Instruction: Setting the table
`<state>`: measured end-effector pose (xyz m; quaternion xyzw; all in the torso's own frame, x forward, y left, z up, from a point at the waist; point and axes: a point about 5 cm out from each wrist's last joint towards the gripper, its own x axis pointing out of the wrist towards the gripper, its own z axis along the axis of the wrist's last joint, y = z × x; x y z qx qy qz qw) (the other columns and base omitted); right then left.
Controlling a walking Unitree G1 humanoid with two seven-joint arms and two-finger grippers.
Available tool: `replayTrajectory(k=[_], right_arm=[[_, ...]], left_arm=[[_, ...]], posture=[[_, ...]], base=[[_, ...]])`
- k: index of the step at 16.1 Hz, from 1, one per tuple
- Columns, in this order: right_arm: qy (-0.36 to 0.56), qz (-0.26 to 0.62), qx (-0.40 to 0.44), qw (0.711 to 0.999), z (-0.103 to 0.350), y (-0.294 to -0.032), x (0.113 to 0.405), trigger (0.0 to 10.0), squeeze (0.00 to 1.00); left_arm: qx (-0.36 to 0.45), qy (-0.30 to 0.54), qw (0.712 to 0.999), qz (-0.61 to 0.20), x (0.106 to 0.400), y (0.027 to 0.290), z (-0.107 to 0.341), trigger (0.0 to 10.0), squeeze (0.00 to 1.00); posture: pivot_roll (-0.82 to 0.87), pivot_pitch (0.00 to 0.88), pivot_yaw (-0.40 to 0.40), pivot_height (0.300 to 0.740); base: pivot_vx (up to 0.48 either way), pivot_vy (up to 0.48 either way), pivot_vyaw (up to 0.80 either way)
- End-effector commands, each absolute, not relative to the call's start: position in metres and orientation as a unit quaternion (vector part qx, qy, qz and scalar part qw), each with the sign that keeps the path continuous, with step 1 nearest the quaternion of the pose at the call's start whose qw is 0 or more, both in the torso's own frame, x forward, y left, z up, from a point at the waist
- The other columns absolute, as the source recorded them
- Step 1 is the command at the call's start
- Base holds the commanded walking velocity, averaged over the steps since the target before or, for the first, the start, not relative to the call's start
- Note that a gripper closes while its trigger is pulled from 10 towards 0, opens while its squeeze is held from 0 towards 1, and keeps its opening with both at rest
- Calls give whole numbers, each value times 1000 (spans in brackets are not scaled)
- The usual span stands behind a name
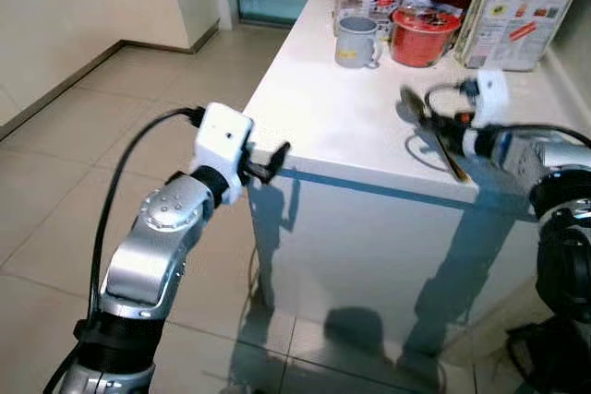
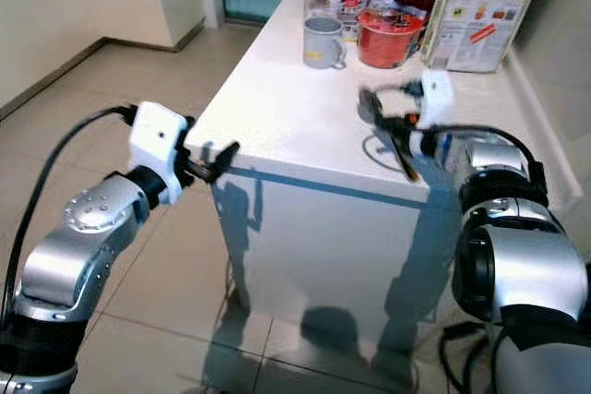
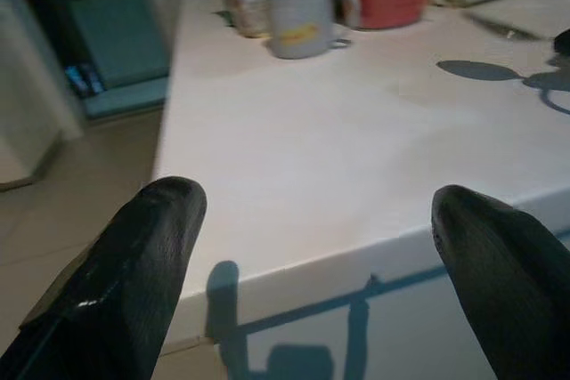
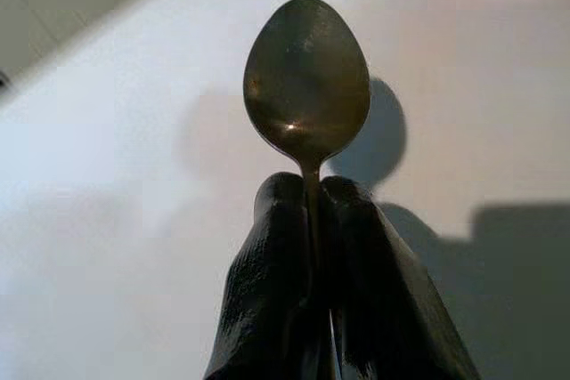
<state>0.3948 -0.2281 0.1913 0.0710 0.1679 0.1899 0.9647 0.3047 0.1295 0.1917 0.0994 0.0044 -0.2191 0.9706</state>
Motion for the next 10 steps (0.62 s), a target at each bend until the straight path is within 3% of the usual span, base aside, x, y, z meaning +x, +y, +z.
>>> replayTrajectory(k=[1, 4, 8, 9, 10], right_arm=[[127, 190, 91, 969, 208, -226, 399, 0, 0], [51, 210, 164, 963, 227, -220, 394, 0, 0], [-71, 213, 264, 938, 254, -196, 361, 0, 0], [-89, 204, 280, 934, 254, -188, 348, 1843, 0], [-100, 192, 277, 936, 250, -179, 332, 10000, 0]], left_arm=[[101, -12, 972, -210, 308, 128, 198, 10000, 0], [94, -27, 975, -199, 303, 127, 202, 10000, 0], [82, -34, 981, -174, 301, 127, 202, 10000, 0], [85, -34, 980, -175, 300, 127, 203, 10000, 0], [93, -32, 979, -178, 301, 126, 202, 10000, 0]], posture=[[9, 0, 29, 740], [28, 0, 13, 740], [35, 0, -6, 740], [32, 0, -1, 740], [21, 0, 9, 740]], base=[[0, 0, 0], [0, 0, 0], [0, 0, 0], [0, 0, 0], [0, 0, 0]])
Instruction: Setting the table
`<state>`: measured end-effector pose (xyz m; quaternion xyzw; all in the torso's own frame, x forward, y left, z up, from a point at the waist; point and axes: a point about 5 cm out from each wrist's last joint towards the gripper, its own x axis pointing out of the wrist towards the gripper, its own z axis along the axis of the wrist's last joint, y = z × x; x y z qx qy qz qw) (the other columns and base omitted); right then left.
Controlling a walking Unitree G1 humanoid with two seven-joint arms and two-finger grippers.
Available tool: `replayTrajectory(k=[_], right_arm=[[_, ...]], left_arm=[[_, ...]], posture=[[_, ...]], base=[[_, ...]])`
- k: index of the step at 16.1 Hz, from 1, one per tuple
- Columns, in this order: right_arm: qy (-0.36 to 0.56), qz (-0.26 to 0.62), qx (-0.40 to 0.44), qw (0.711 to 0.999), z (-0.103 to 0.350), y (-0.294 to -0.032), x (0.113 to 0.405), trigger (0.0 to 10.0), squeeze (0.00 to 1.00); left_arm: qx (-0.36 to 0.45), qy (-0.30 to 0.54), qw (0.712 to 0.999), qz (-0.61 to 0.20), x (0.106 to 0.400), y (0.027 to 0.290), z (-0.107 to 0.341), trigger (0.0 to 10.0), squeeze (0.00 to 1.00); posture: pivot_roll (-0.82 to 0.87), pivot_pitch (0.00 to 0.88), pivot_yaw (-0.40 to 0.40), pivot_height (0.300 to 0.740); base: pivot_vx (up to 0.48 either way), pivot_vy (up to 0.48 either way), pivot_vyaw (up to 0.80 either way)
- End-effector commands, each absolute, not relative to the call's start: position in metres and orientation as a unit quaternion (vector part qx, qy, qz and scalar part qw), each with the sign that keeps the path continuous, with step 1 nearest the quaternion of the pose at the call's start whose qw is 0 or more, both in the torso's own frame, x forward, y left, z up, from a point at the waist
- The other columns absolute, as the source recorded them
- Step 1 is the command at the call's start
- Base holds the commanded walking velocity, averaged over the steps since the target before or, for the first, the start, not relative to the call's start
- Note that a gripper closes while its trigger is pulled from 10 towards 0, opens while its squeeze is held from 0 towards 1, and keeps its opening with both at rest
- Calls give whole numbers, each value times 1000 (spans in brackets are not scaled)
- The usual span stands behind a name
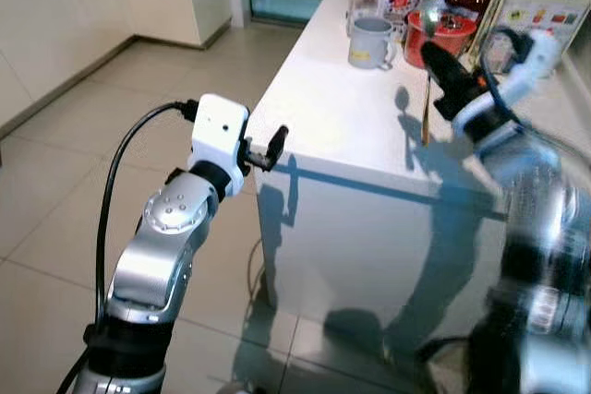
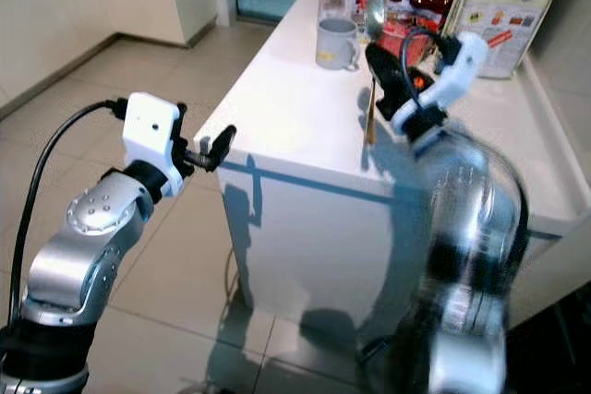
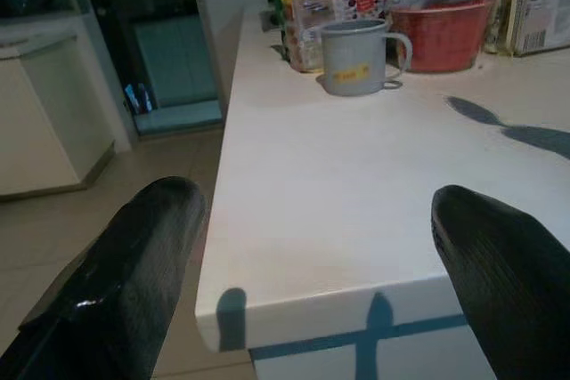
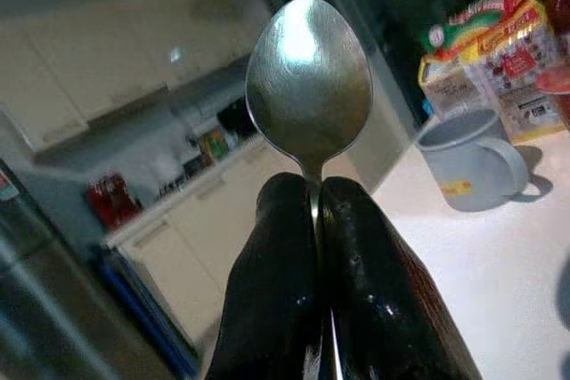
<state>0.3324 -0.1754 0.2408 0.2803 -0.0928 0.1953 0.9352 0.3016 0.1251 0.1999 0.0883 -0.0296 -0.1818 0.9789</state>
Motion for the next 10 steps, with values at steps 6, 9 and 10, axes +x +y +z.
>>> replayTrajectory(k=[6, 9, 10], right_arm=[[-95, 121, 231, 961, 221, -160, 291, 10000, 0], [-75, 99, 186, 975, 211, -157, 285, 10000, 0], [-71, 97, 178, 977, 209, -156, 286, 10000, 0]], left_arm=[[94, -35, 976, -191, 303, 120, 203, 10000, 0], [85, -30, 979, -181, 301, 122, 200, 10000, 0], [85, -29, 980, -180, 302, 124, 198, 10000, 0]], posture=[[7, 0, 20, 740], [19, 0, 12, 740], [6, 0, 18, 740]], base=[[0, 0, 0], [0, 0, 0], [0, 0, 0]])
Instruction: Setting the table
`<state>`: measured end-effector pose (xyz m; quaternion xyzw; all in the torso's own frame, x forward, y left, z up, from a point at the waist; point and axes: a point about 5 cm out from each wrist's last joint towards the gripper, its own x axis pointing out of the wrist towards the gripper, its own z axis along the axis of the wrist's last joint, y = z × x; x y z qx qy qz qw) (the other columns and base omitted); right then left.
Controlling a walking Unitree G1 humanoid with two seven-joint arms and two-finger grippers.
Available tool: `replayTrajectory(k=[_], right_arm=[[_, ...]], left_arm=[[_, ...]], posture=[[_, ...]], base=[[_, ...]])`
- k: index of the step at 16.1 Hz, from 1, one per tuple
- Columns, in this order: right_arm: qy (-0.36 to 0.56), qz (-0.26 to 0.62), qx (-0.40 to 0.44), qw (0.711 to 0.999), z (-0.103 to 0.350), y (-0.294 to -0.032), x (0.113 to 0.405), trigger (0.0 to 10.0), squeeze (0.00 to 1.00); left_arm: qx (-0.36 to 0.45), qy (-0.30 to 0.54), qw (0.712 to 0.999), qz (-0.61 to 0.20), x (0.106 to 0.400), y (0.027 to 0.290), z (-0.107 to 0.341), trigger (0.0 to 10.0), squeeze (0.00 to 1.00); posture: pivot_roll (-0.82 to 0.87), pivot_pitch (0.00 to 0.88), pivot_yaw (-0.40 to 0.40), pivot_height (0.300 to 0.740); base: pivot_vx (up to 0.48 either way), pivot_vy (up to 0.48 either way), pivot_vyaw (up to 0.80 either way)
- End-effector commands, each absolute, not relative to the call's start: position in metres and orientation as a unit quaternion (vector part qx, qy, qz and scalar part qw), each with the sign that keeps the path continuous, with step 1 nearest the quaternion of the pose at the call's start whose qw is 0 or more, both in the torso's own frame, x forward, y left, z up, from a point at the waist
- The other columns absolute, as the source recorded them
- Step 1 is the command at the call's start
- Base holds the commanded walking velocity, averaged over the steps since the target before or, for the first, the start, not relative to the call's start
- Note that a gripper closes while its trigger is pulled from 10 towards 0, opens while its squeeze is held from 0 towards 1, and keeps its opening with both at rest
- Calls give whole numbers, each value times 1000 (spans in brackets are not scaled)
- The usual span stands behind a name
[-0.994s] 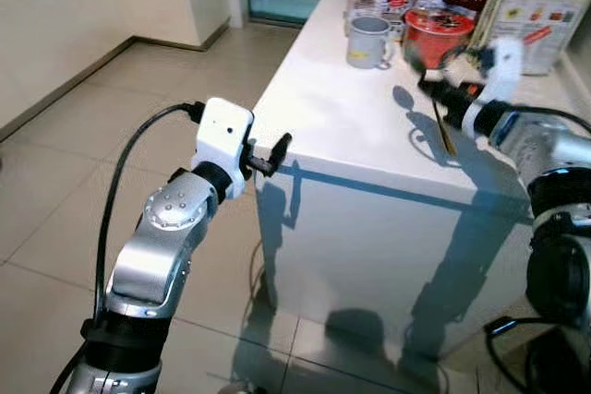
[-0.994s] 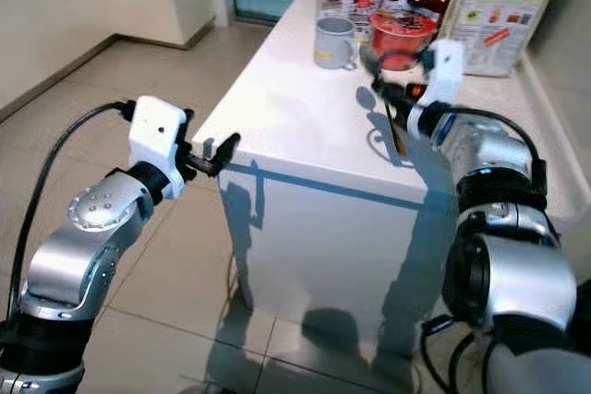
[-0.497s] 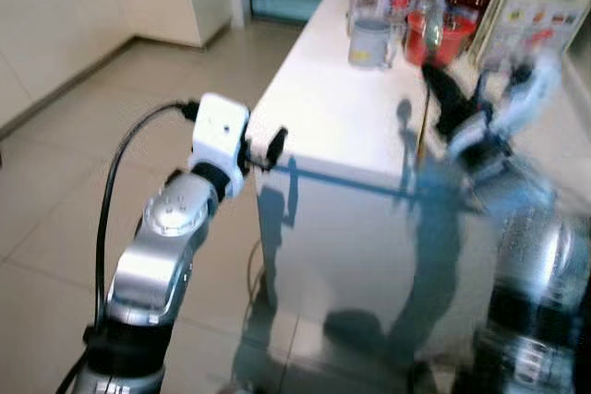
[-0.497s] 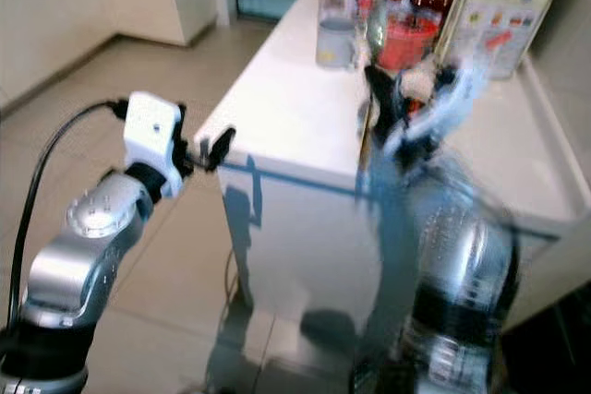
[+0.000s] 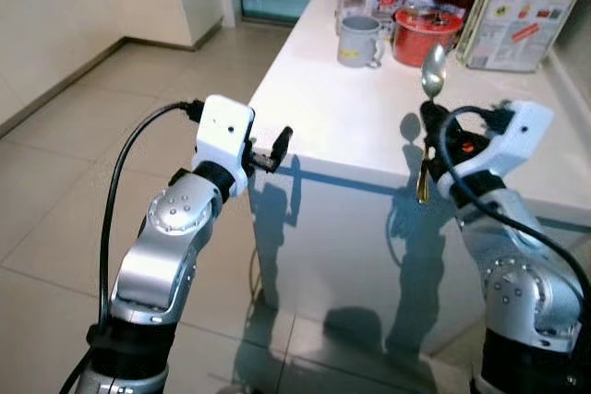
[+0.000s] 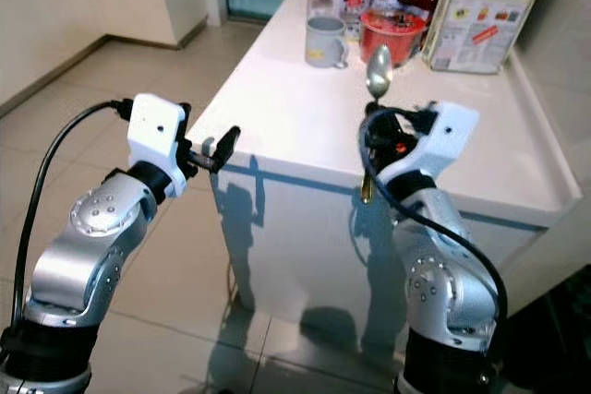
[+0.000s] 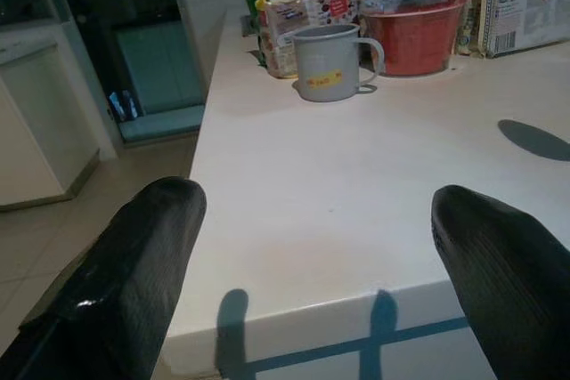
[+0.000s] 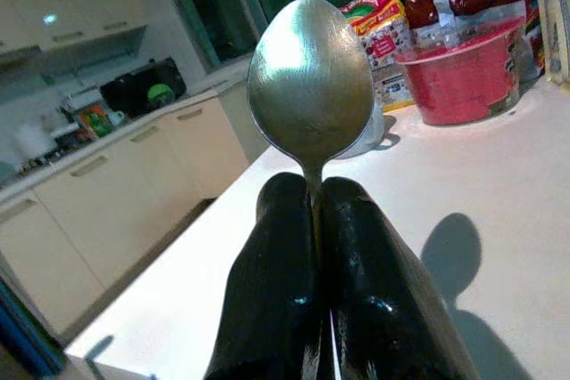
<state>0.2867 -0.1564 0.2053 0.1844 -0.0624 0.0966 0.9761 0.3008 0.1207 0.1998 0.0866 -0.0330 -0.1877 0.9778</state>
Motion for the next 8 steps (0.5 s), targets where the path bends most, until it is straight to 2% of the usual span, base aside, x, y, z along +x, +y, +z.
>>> replayTrajectory(k=[1, 8], right_arm=[[-65, 90, 171, 979, 205, -156, 284, 10000, 0], [-60, 75, 181, 979, 202, -153, 282, 10000, 0]], left_arm=[[87, -27, 980, -177, 303, 124, 196, 10000, 0], [85, -28, 980, -179, 301, 124, 197, 10000, 0]], posture=[[5, 0, 16, 740], [17, 0, 8, 740]], base=[[0, 0, 0], [0, 0, 0]])
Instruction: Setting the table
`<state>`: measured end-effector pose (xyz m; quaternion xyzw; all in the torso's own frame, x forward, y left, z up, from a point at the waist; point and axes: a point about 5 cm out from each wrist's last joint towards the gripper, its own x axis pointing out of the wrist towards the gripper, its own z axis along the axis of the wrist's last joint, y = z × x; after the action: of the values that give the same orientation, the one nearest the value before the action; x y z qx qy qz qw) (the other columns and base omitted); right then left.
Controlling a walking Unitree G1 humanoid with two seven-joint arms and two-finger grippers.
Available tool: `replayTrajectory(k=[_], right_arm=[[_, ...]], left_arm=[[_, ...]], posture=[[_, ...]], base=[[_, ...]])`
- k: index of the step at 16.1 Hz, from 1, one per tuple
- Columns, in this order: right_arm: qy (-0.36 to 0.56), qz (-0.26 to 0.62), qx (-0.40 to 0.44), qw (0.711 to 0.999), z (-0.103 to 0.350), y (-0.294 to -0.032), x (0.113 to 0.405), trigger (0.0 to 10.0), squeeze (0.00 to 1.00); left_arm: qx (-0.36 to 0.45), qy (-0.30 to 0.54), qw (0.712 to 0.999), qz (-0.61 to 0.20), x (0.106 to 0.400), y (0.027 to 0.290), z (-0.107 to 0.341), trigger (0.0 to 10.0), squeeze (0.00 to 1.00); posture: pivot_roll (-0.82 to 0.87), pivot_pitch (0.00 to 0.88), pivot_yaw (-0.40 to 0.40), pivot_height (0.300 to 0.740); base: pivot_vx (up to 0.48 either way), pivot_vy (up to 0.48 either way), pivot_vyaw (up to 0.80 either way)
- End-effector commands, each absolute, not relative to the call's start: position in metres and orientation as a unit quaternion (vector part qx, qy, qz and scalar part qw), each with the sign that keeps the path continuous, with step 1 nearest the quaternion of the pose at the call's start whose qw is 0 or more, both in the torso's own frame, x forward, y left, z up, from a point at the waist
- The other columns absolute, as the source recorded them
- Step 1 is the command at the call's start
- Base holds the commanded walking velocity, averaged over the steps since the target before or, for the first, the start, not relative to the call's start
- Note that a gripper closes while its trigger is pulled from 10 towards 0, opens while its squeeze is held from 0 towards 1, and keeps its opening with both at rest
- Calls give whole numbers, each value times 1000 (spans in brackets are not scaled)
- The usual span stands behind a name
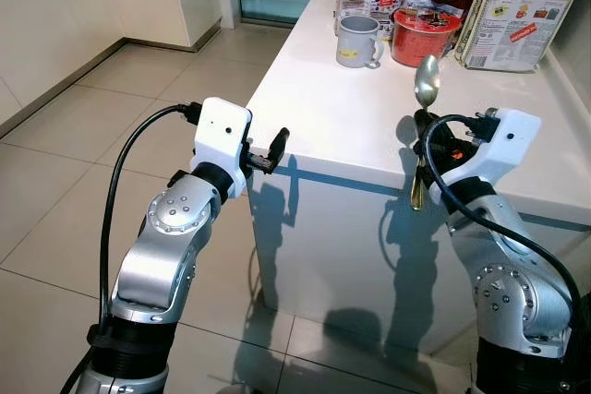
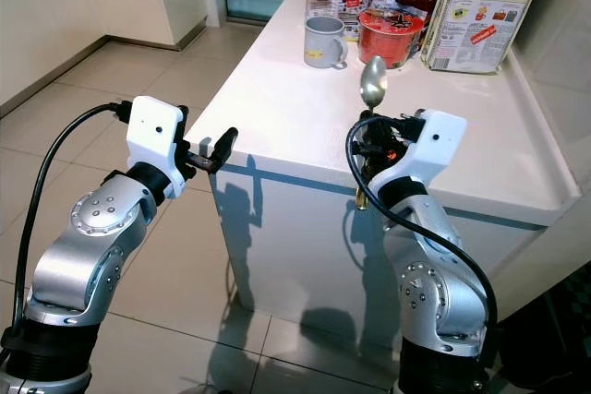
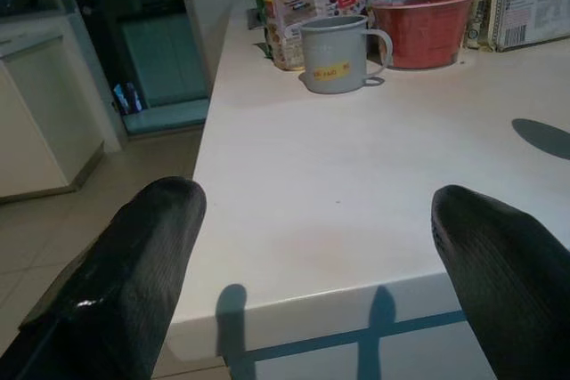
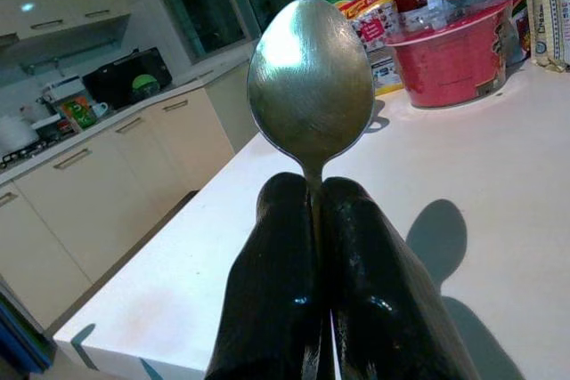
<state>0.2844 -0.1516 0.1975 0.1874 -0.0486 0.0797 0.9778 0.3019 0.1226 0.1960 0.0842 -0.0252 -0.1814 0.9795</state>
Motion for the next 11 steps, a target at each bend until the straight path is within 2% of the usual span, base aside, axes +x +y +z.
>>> replayTrajectory(k=[1, 7, 11], right_arm=[[-58, 77, 178, 979, 202, -152, 284, 10000, 0], [-52, 75, 176, 980, 201, -150, 286, 10000, 0], [-52, 69, 182, 980, 201, -151, 285, 10000, 0]], left_arm=[[85, -30, 980, -176, 302, 126, 198, 10000, 0], [89, -26, 980, -174, 305, 128, 197, 10000, 0], [90, -27, 980, -176, 302, 127, 199, 10000, 0]], posture=[[19, 0, 8, 740], [8, 0, 18, 740], [19, 0, 17, 740]], base=[[0, 0, 0], [0, 0, 0], [-271, 0, 0]])
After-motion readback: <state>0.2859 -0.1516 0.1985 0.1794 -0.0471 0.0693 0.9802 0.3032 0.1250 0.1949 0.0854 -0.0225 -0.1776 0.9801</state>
